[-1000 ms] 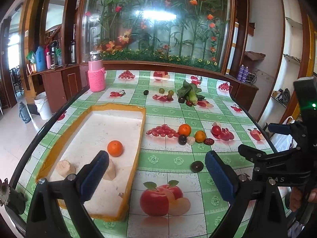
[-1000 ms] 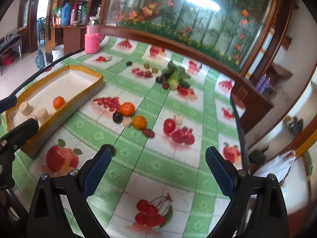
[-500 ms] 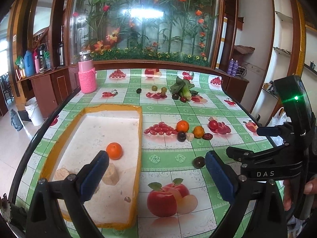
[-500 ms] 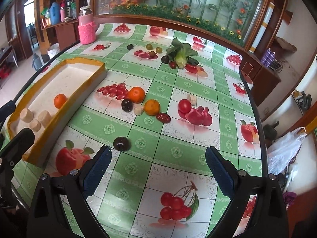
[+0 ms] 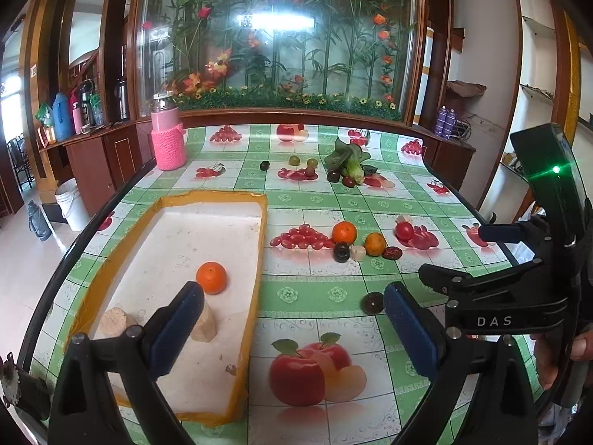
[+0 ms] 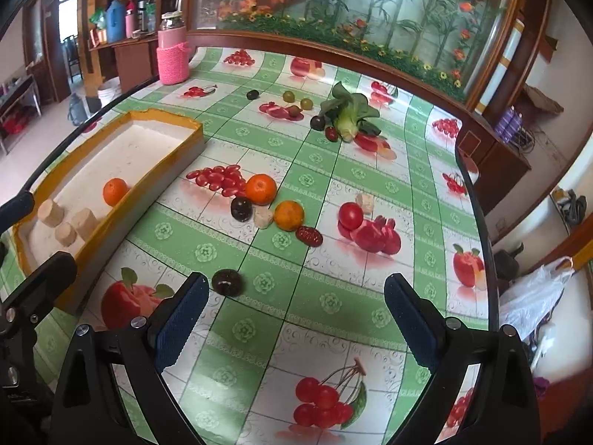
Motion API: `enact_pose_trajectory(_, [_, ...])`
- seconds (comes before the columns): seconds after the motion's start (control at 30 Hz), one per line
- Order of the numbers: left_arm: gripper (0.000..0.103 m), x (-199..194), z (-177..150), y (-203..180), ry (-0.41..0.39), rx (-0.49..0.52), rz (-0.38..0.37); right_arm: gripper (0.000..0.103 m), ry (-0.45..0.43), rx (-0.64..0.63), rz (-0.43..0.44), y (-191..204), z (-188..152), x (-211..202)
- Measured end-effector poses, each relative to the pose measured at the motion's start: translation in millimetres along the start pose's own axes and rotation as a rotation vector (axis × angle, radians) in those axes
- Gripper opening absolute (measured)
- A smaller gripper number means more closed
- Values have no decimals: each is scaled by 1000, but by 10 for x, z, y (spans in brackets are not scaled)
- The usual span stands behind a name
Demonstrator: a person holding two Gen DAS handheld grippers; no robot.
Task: Organize fruits
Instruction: 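Move both open tools toward the dark round fruits on the table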
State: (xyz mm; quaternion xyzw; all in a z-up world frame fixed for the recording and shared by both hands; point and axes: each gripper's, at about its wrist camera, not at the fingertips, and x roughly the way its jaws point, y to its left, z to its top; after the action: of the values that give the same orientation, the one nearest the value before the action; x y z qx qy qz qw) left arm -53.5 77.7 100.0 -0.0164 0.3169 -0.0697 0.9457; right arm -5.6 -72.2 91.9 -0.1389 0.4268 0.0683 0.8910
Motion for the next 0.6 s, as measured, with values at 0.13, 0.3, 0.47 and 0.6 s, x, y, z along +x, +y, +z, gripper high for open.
enact_pose_trajectory(0.13, [99,6,-10,-54,10,0,18,96,2,8,45,-53,-4,52])
enact_pose_trajectory(0.3, [99,31,-16,-44,31,-15,45,96,-3,12,75,-116,15,114])
enact_pose_trajectory(0.47, [99,20,14,35,51,-28,73,96,-11,26,113,-210,60,179])
enact_pose_trajectory(0.6, [99,26,32,139,74,-46,105,96,-25,30,154,-269,127,263])
